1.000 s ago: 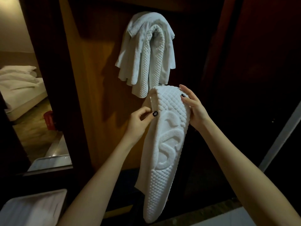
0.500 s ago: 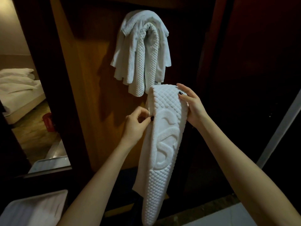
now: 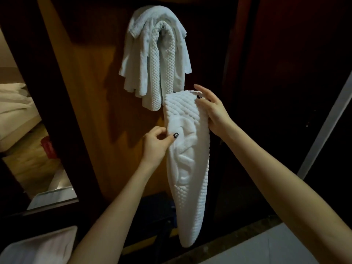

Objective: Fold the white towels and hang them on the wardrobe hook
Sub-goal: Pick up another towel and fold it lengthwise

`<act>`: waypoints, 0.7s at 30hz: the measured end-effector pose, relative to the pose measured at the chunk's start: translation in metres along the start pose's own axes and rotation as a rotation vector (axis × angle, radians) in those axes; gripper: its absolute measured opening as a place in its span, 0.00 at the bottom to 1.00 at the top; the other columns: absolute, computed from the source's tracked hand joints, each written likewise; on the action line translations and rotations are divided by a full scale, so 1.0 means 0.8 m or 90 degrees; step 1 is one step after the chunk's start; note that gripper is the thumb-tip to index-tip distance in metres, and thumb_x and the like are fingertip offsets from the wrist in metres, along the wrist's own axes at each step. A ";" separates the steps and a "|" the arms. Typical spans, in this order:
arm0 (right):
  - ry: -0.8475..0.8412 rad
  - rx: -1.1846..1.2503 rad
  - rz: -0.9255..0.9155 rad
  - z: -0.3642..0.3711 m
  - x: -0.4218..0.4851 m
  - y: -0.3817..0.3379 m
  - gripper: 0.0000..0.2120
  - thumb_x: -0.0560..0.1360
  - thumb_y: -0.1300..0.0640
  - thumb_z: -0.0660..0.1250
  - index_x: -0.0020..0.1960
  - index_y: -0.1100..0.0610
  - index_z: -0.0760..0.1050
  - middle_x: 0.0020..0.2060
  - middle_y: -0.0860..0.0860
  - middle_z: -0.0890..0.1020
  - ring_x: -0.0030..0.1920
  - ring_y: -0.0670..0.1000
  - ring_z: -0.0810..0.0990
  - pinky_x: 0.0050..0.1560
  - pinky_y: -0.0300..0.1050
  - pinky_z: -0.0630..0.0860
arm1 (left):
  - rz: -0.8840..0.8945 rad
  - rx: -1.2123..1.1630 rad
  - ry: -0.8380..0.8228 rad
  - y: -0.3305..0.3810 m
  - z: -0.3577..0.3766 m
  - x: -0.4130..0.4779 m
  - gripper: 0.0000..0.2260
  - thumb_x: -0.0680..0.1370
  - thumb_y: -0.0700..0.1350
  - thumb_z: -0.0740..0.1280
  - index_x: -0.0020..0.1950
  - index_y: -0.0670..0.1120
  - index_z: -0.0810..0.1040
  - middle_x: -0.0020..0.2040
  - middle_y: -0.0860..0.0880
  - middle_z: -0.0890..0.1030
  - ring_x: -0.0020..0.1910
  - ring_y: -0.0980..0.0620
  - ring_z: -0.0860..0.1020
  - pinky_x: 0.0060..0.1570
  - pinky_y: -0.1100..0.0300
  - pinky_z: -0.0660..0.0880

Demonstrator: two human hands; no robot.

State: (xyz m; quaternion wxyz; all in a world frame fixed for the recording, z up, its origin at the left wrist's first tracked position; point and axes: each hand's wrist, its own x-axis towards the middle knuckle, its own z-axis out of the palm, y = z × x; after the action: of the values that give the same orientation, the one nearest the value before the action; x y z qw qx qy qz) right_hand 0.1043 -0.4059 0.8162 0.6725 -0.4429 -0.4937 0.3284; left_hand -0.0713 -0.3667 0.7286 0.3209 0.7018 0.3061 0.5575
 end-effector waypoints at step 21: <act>-0.106 0.030 0.221 0.010 -0.041 0.062 0.28 0.80 0.56 0.63 0.76 0.43 0.59 0.62 0.45 0.73 0.56 0.49 0.80 0.52 0.46 0.80 | -0.066 -0.165 -0.137 -0.003 -0.040 0.028 0.03 0.79 0.45 0.65 0.51 0.48 0.76 0.49 0.49 0.80 0.47 0.55 0.78 0.44 0.59 0.76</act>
State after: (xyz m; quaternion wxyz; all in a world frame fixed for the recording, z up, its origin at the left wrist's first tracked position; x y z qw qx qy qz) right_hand 0.0867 -0.4133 0.7588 0.5728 -0.4765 -0.4562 0.4866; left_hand -0.0989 -0.3441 0.7452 0.4678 0.6937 0.2311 0.4965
